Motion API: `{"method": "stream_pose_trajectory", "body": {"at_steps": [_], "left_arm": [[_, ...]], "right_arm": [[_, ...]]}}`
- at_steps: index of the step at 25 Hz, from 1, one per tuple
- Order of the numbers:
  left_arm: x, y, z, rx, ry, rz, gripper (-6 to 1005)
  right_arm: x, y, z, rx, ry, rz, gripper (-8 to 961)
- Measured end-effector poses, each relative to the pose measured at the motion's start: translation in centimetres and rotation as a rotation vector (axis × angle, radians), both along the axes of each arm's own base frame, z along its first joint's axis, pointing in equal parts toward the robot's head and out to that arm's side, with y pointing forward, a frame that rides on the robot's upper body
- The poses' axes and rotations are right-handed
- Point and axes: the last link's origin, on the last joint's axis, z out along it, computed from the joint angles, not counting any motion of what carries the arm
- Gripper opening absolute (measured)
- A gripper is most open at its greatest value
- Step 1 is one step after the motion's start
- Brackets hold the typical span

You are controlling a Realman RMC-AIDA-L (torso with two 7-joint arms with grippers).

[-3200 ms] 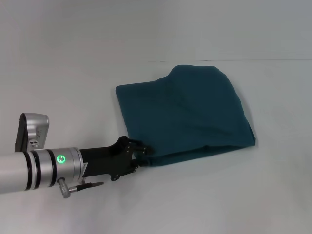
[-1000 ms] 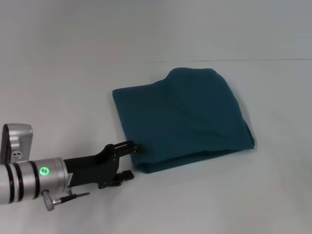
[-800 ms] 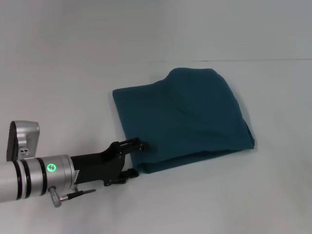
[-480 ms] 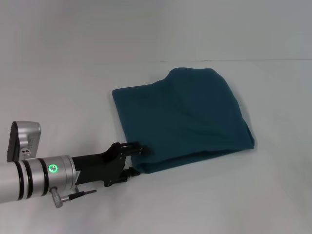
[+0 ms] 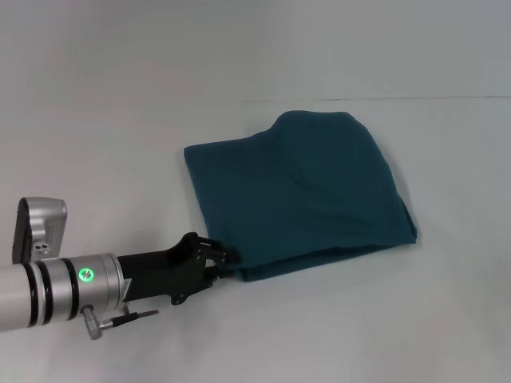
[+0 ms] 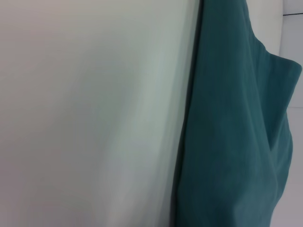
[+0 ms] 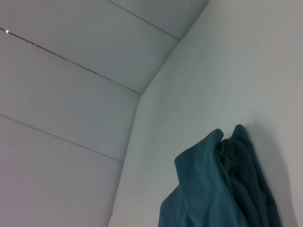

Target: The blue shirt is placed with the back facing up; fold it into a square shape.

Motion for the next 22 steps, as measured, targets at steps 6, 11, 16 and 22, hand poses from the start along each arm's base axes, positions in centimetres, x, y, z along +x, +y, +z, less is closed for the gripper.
{"method": "stream_pose_trajectory", "body": {"at_steps": [6, 11, 16, 22], "left_arm": [[0.1, 0.0, 0.0, -0.003, -0.006, -0.005, 207], [0.3, -0.1, 0.4, -0.006, -0.013, -0.038, 54], [-0.7, -0.5, 1.9, 0.011, -0.001, -0.056, 33], [-2.3, -1.0, 3.7, 0.023, 0.022, -0.045, 36]], "right_arm": [[0.0, 0.0, 0.0, 0.001, 0.001, -0.001, 824], [0.0, 0.0, 0.1, 0.008, 0.005, -0.004, 825], [0.0, 0.0, 0.0, 0.010, 0.017, -0.009, 824], [0.2, -0.2, -0.2, 0.013, 0.032, -0.019, 824]]}}
